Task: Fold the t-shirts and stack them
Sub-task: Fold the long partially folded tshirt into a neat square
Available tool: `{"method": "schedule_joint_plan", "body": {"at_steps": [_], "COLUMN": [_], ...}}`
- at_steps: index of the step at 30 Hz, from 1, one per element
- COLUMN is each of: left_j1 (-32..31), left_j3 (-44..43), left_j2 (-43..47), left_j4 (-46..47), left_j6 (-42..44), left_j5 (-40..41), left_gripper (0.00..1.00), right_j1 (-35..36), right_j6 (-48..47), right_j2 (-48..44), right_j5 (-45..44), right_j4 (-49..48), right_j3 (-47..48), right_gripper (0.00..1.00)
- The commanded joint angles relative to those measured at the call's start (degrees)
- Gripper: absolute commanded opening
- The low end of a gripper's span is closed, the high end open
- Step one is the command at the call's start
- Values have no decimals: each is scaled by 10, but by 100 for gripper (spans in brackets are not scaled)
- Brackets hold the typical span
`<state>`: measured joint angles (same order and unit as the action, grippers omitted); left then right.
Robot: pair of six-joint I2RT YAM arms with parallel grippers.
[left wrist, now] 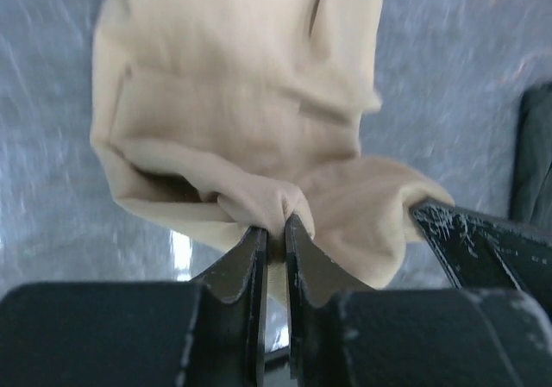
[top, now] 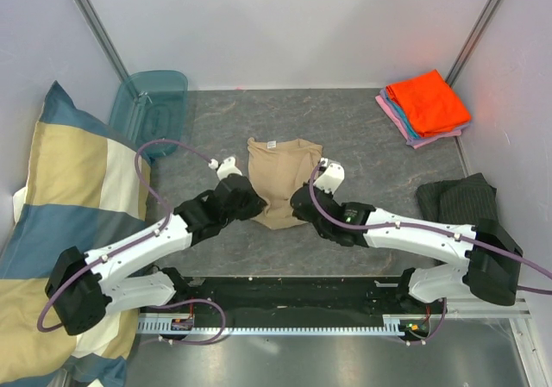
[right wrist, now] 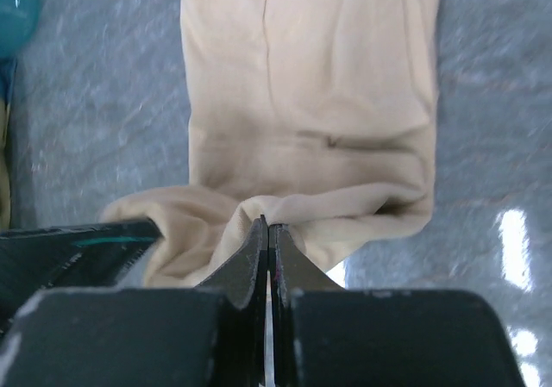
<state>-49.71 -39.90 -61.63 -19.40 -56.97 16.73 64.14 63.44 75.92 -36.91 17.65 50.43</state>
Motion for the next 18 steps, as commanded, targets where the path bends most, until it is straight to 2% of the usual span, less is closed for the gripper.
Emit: {"method": "schedule_joint_plan", "body": {"at_steps": [1, 7, 12, 18], "left_j1": [63, 158, 188, 212], "left_j3": [-47, -85, -135, -199], "left_j2": [-37, -115, -171, -245], "left_j4": [70, 117, 131, 143], "left_j6": [76, 104, 141, 161], "left_j5": [-27, -106, -130, -165], "left_gripper": [2, 2, 2, 2], "right_j1": [-48, -131, -186, -218], "right_j6": [-71, -120, -151, -164], "right_j2": [12, 37, 68, 95], "right_j5": [-1, 46, 98, 126], "right_j4": [-3, -30, -45, -67], "right_j3": [40, 74, 114, 141], "right_gripper": [0, 0, 0, 0]}}
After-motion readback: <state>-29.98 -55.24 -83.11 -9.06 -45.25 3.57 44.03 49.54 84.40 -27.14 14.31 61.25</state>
